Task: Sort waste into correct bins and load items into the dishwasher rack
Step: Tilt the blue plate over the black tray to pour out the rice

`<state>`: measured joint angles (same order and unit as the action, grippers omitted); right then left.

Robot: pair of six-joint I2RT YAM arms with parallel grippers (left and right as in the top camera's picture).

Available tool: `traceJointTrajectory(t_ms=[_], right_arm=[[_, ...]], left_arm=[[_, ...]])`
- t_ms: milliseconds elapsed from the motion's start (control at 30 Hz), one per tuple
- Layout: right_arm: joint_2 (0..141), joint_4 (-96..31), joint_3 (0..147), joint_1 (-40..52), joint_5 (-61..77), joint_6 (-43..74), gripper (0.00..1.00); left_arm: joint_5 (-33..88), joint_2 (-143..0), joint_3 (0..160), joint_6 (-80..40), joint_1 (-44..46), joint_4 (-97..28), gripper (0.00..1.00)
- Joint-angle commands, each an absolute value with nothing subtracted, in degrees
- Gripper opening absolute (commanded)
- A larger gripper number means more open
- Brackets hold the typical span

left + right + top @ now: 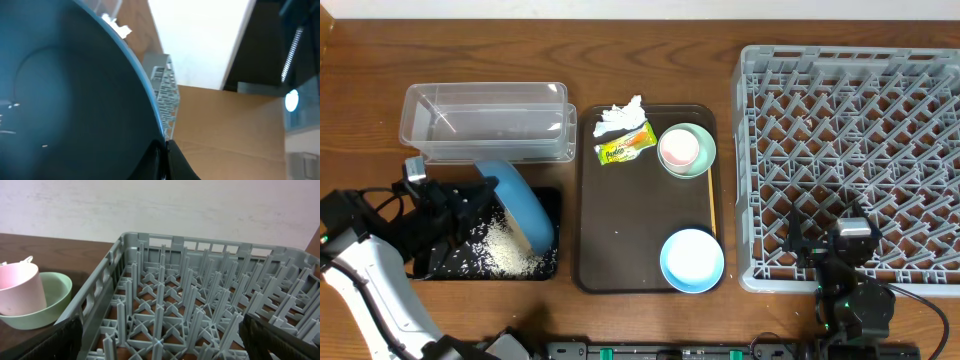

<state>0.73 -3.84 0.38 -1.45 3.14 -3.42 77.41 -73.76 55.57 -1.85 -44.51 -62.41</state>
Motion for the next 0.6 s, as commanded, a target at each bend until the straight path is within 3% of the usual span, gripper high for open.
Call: traceJointTrajectory(t_ms=[0,567], right_arm=[[0.67,-4.08,0.32,-0.89,3.05,-3.92,0.99],[0.67,-4.08,0.32,-0.89,3.05,-3.92,0.99]], left_arm=[[82.52,-73.76,55.48,0.21,-45.28,-61.6,0.06],[87.92,-73.76,55.46,-1.19,-50.85,-62.28,0.06]])
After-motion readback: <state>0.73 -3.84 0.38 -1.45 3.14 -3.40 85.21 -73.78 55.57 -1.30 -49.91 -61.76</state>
